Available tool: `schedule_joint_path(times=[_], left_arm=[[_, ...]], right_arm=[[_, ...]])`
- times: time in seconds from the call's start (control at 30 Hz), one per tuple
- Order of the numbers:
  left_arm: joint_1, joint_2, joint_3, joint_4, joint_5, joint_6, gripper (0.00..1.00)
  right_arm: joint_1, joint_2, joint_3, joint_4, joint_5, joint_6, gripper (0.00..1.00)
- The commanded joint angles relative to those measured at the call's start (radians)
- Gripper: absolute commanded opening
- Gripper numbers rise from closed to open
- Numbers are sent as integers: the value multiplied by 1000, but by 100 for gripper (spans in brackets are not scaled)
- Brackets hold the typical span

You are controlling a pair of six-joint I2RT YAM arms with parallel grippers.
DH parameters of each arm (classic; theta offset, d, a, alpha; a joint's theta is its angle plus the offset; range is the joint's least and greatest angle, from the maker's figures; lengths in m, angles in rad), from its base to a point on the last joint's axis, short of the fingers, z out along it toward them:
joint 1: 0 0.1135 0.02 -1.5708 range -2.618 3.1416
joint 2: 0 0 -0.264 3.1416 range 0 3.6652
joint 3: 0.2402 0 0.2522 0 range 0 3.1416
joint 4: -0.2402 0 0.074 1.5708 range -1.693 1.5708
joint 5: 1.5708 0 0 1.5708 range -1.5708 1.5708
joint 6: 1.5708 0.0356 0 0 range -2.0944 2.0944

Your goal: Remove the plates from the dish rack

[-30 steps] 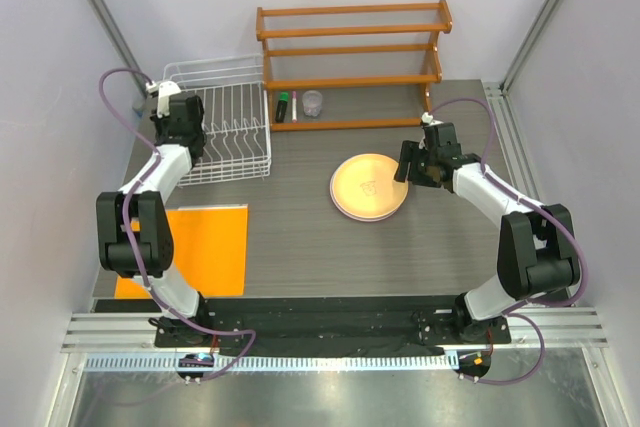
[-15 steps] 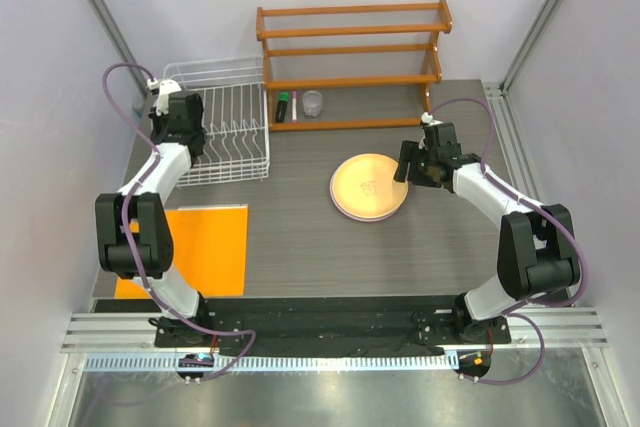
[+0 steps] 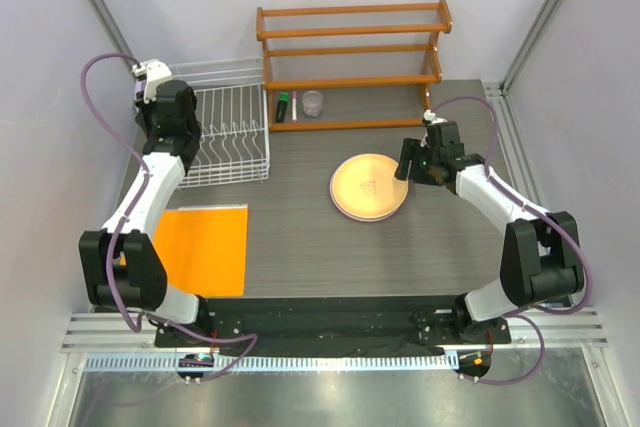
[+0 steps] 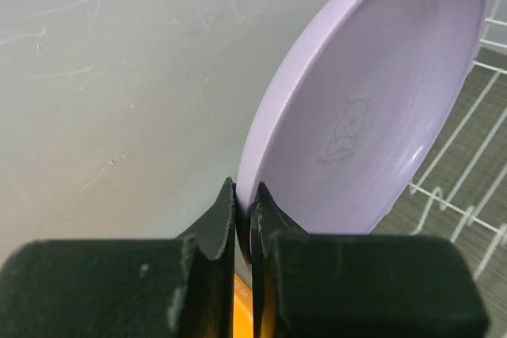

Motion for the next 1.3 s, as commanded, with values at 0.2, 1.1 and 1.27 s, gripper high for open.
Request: schedule_joint_path(times=[0.2,1.1,1.27], left_arm=[[-125,-229,-69,-187,494,-388,0],[-478,-139,-259,-29,984,-711,0],[-518,-151,-278,2,979,-716,0]], right_arm=[[4,-201,-24,60,-112,17,70],[150,-149,-88,357,-293,177,71],[150,-92,-70,340,-284,163,55]])
